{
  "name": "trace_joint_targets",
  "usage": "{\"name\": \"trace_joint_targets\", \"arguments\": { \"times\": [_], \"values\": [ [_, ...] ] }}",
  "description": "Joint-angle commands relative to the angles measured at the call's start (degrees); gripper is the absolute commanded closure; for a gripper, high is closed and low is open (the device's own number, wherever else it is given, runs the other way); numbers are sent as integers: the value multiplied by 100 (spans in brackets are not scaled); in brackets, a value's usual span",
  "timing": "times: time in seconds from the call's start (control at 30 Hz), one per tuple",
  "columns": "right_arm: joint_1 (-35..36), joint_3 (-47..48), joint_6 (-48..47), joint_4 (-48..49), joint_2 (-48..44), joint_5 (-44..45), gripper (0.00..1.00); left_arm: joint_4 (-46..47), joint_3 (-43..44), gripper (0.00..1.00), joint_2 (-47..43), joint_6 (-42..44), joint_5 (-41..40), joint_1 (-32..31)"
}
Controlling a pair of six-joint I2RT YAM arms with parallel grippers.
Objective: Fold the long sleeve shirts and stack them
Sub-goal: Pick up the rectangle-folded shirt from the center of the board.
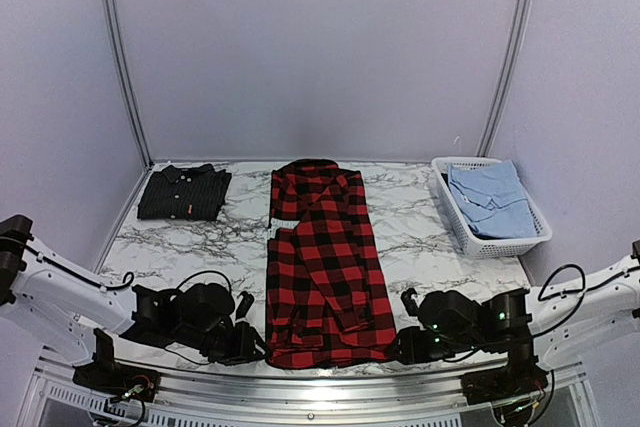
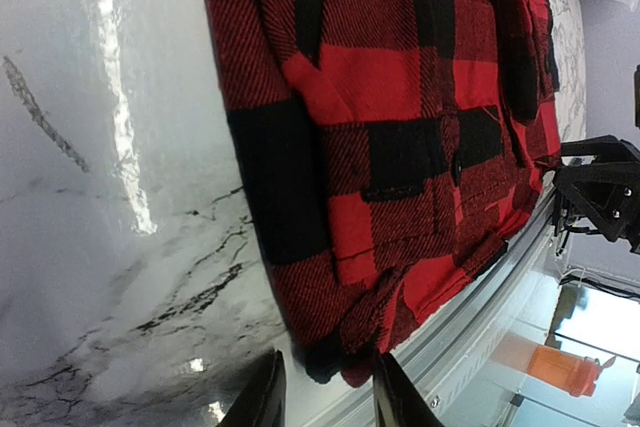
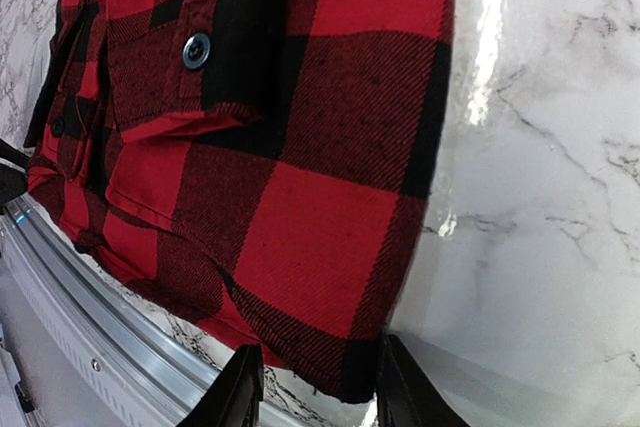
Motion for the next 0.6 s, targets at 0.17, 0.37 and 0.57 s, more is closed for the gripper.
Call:
{"name": "trace_joint_targets", "arguments": {
  "times": [0.17,0.37,0.57],
  "values": [
    [280,60,203,-193,136,8,62,-99,358,72,398,-175,-123,-221],
    [276,-21,296,-189,-190,169,62,-89,427,76,311,-228,-202,-240],
    [280,65,242,-187,-247,182,62,-96,436,88,233,-277,-206,-240]
  ]
}}
